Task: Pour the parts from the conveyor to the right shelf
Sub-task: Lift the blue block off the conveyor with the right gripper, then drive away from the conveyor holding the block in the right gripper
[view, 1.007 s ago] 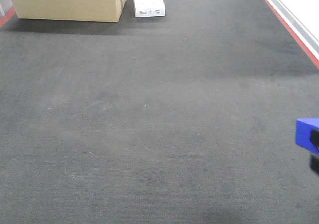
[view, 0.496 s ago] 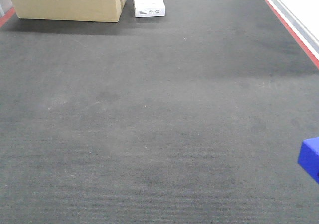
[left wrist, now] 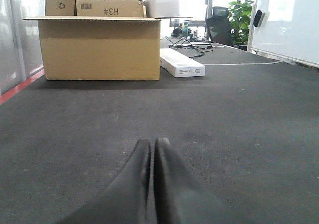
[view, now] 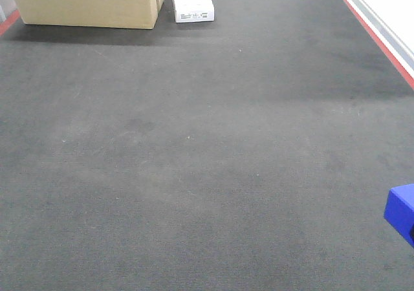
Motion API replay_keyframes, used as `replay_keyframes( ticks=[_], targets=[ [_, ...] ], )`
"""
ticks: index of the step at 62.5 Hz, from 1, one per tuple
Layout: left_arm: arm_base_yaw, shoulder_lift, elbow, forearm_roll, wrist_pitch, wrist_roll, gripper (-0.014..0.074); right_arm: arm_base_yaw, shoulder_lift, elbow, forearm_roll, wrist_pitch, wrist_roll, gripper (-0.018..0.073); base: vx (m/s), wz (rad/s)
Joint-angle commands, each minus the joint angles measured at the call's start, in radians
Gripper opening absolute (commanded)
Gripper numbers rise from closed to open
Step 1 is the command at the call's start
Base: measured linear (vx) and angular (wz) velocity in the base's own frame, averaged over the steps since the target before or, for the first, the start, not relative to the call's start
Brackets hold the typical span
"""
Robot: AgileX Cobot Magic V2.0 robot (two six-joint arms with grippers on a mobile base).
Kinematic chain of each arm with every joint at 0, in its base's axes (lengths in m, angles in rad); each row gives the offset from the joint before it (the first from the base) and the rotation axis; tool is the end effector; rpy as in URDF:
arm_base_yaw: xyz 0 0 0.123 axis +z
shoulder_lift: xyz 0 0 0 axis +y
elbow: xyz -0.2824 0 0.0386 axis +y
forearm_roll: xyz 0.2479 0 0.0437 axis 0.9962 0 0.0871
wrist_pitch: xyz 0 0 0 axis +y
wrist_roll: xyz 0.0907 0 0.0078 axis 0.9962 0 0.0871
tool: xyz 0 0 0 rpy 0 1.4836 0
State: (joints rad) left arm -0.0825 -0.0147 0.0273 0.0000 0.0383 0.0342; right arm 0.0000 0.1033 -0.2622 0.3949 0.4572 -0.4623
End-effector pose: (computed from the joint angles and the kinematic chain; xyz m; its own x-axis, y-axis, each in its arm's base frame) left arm 0.0563 -0.0047 0.2012 0.0390 0.0311 -0.9988 0.0811 0.9961 0.0342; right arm 0.0492 0.0155 0.2567 -0.1608 -0.1027 -0.9816 -0.1848 0.9801 -0.0723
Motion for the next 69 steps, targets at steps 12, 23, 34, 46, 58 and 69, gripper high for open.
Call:
replay_keyframes(
  ticks=[12,23,34,46,58,69],
  targets=[
    [-0.004,-0.011,0.030,0.000,-0.072,-0.009,-0.0006,-0.004,0.012,-0.026,0.012,-0.069,-0.007,-0.0010,0.00,0.00],
    [-0.004,-0.011,0.030,0.000,-0.072,-0.009,-0.0006,-0.004,0.012,-0.026,0.012,-0.069,-0.008,-0.0010,0.00,0.00],
    [-0.004,-0.011,0.030,0.000,-0.072,-0.009,-0.0006,-0.004,0.012,-0.026,0.012,-0.068,-0.008,-0.0010,0.00,0.01],
    [-0.004,-0.011,0.030,0.000,-0.072,-0.009,-0.0006,-0.004,0.012,-0.026,0.012,-0.068,-0.008,-0.0010,-0.05,-0.01],
    [-0.004,-0.011,0.030,0.000,-0.072,-0.009,-0.0006,-0.004,0.012,-0.026,0.012,-0.068,-0.008,-0.0010,-0.17,-0.05],
    [-0.004,-0.011,0.030,0.000,-0.072,-0.009,-0.0006,-0.004,0.012,-0.026,0.012,-0.068,-0.011,-0.0010,-0.29,-0.09]
  ],
)
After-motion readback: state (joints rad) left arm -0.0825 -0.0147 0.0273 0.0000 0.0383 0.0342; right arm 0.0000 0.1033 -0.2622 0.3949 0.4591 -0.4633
